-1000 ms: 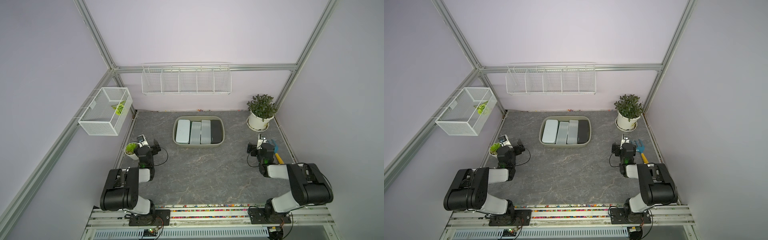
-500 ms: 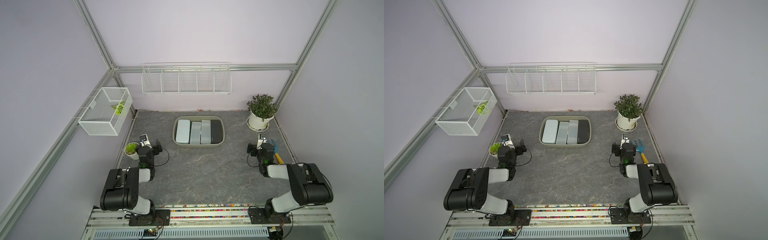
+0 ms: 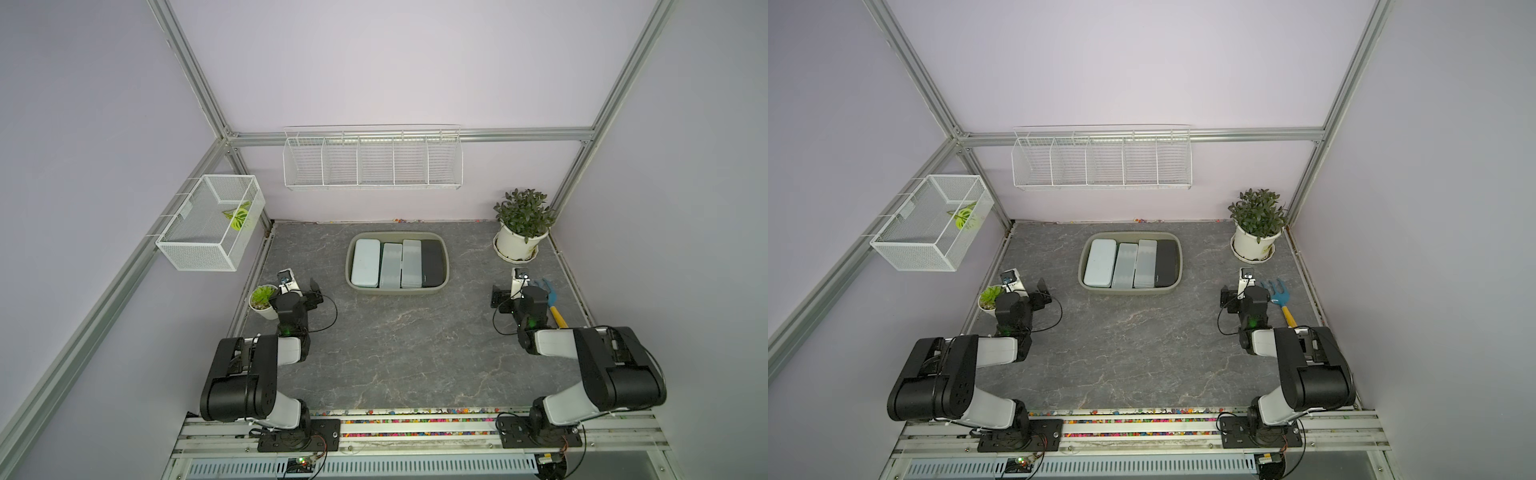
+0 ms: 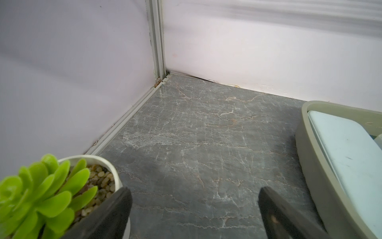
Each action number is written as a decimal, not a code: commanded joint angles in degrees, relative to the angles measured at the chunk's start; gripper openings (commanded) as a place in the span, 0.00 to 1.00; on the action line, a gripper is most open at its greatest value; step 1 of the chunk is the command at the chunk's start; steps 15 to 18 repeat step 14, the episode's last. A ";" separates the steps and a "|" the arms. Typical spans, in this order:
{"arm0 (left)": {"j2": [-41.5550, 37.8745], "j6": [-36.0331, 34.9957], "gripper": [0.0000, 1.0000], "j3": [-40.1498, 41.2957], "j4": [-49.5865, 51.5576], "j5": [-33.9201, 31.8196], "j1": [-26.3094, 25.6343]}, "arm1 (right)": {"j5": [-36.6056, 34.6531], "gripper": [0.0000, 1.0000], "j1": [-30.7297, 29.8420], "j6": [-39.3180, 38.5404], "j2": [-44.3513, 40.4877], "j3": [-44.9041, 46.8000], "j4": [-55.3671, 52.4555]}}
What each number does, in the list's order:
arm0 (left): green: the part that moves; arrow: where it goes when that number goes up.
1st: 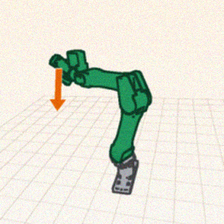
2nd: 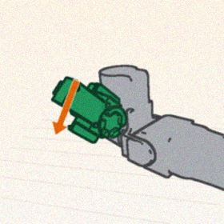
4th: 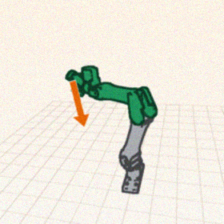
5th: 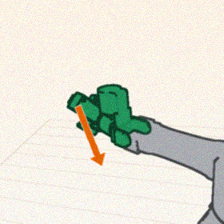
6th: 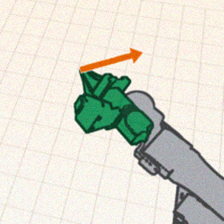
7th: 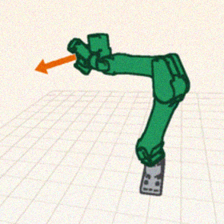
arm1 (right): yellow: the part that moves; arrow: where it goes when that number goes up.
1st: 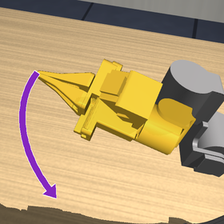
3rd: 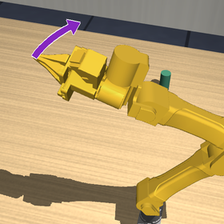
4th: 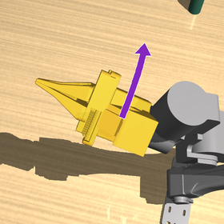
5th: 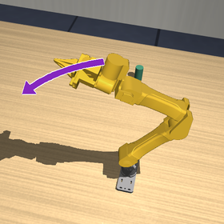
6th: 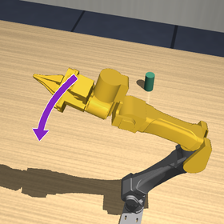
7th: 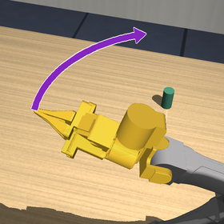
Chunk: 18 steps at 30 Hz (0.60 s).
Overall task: Put the pencil case into the storage box
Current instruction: Reset both arms
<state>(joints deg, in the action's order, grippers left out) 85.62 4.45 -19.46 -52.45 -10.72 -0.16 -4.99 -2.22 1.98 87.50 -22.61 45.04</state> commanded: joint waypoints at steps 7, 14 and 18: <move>0.42 0.72 1.00 -0.74 0.01 -0.78 -0.28 | 2.60 0.99 0.23 -1.26 -0.61 -0.22 1.37; 0.42 0.72 1.00 -0.71 0.01 -0.79 -0.30 | 2.66 0.99 0.27 -1.32 -0.59 -0.27 1.32; 0.42 0.72 1.00 -0.71 0.01 -0.79 -0.30 | 2.66 0.99 0.27 -1.32 -0.59 -0.27 1.32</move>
